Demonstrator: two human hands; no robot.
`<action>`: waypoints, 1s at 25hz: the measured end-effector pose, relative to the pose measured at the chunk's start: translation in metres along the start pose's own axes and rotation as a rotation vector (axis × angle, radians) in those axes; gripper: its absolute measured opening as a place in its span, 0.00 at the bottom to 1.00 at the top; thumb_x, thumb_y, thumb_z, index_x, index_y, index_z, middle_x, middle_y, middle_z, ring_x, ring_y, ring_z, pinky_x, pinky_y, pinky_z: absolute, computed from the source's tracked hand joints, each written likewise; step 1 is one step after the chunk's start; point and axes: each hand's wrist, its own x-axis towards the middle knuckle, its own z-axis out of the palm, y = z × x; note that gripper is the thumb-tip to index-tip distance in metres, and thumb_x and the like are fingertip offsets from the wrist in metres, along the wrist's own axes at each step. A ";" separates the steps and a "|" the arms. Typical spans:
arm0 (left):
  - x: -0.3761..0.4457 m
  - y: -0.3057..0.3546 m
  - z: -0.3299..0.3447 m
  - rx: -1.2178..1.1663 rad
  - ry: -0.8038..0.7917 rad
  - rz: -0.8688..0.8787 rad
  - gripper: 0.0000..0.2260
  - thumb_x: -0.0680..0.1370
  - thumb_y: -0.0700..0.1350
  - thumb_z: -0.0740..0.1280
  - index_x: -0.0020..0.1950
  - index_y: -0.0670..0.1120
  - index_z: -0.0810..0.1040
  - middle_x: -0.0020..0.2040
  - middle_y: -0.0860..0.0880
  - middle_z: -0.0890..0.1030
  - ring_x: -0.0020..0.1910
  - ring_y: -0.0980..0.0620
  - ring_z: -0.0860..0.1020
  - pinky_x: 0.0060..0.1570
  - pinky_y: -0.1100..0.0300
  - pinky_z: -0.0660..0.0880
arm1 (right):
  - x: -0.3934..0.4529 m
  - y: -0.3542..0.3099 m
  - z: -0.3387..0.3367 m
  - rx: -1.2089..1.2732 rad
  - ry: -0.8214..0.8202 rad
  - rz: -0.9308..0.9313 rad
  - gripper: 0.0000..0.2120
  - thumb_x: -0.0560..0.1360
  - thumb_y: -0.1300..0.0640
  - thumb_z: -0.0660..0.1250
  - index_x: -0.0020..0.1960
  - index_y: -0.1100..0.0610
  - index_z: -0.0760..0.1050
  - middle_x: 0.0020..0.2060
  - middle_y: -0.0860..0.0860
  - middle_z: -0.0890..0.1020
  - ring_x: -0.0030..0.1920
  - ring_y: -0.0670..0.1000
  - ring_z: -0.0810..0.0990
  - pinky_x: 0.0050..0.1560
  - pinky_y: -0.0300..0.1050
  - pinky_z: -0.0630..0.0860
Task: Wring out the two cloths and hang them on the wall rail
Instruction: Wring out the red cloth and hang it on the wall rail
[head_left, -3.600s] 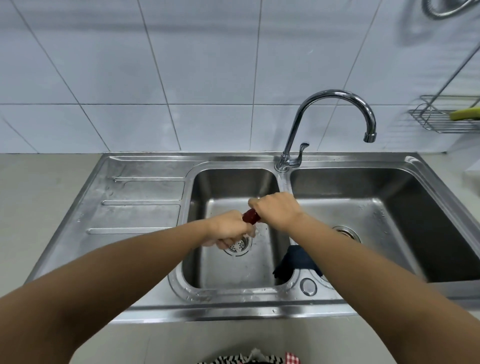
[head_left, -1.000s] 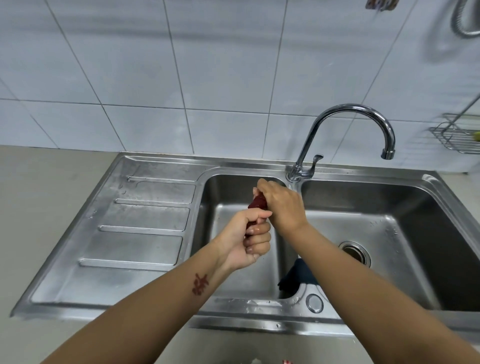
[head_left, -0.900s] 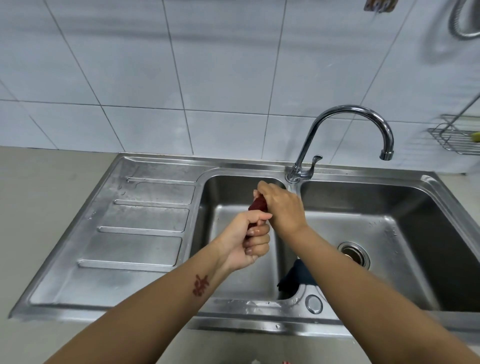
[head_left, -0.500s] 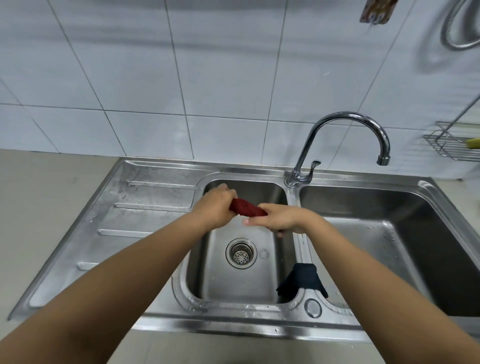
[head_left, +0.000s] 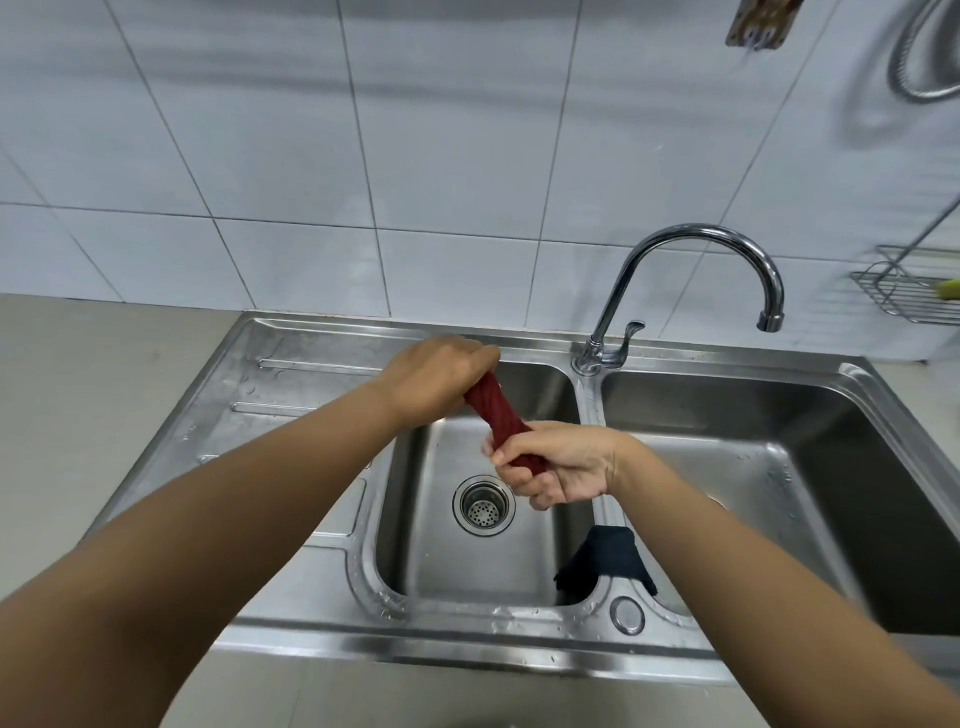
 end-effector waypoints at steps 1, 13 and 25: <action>0.001 0.000 -0.002 0.009 -0.021 0.035 0.10 0.75 0.48 0.69 0.44 0.44 0.72 0.38 0.46 0.79 0.37 0.41 0.78 0.29 0.57 0.66 | 0.001 -0.002 0.002 -0.109 0.021 0.049 0.02 0.78 0.60 0.61 0.47 0.55 0.70 0.26 0.48 0.70 0.19 0.42 0.64 0.19 0.33 0.63; 0.000 0.044 0.011 -0.412 -0.643 -0.574 0.04 0.72 0.44 0.64 0.40 0.44 0.75 0.32 0.47 0.75 0.32 0.44 0.75 0.31 0.59 0.71 | 0.009 -0.008 -0.010 -1.875 0.967 -0.141 0.15 0.77 0.44 0.60 0.55 0.55 0.72 0.47 0.51 0.84 0.47 0.57 0.83 0.37 0.44 0.67; -0.003 0.090 0.010 -1.984 -0.253 -1.180 0.18 0.75 0.39 0.63 0.28 0.49 0.60 0.20 0.54 0.58 0.17 0.57 0.52 0.19 0.67 0.47 | 0.013 -0.017 -0.022 -1.740 1.194 -0.537 0.10 0.79 0.51 0.61 0.48 0.58 0.72 0.36 0.55 0.83 0.35 0.60 0.82 0.29 0.45 0.65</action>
